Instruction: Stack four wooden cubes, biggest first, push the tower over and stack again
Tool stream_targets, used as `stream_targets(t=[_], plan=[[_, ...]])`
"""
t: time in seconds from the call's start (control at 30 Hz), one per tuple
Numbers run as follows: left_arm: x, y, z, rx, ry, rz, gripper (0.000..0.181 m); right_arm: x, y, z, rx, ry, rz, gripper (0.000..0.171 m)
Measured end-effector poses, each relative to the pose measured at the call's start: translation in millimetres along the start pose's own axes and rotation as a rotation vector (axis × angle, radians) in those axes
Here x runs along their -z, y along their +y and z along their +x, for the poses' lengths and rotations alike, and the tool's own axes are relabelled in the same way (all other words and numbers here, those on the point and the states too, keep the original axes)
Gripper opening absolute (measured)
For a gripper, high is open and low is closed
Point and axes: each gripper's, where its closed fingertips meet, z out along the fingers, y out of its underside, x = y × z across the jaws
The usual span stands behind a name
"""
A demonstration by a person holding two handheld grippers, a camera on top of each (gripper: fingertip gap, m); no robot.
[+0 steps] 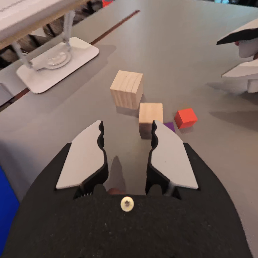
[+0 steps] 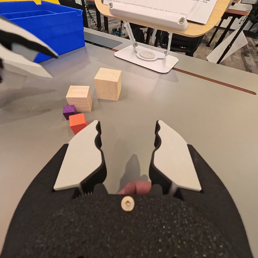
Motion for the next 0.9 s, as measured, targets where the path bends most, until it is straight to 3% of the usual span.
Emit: stream_targets(t=[0.17,0.37,0.47,0.9], plan=[[-52.2,-29.8,2.7,0.000,0.231,-0.099,0.068,0.8,1.2,2.0,0.008,0.005,-0.004,0.074],[-90.5,-27.9,3.7,-0.090,0.280,-0.238,0.067,-0.2,1.1,2.5,0.002,0.000,-0.004,0.074],[-94.0,-23.1,-0.3,-0.133,0.287,-0.267,0.056,-0.3,1.3,2.1,0.003,-0.002,-0.004,0.074],[-80.0,-13.1,5.6,-0.370,0.516,-0.362,0.056,-0.9,2.6,-0.5,0.014,-0.006,-0.014,0.073]])
